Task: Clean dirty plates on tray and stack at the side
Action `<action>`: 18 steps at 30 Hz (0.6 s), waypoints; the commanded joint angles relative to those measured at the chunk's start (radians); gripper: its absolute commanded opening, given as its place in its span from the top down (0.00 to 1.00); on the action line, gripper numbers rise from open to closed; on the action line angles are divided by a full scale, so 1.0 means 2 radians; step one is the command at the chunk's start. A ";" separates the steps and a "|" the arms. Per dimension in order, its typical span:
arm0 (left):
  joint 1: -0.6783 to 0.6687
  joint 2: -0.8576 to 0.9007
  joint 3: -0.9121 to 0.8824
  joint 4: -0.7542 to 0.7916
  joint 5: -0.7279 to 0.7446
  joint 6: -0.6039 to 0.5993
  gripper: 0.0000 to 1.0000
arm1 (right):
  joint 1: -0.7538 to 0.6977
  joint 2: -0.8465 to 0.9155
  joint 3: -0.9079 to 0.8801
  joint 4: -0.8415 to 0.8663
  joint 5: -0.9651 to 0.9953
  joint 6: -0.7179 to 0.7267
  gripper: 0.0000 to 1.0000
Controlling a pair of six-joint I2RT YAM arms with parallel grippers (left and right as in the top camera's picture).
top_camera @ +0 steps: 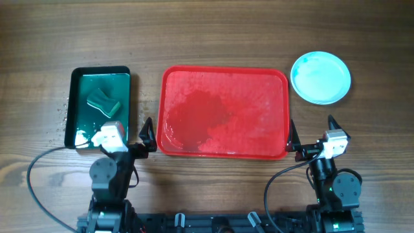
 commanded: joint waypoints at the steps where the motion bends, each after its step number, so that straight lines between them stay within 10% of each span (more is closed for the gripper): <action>1: -0.002 -0.075 -0.015 -0.019 -0.015 0.021 0.00 | -0.002 -0.005 0.000 0.001 -0.008 -0.007 0.00; 18: -0.002 -0.190 -0.015 -0.100 -0.009 0.021 0.00 | -0.002 -0.005 0.000 0.001 -0.008 -0.006 0.00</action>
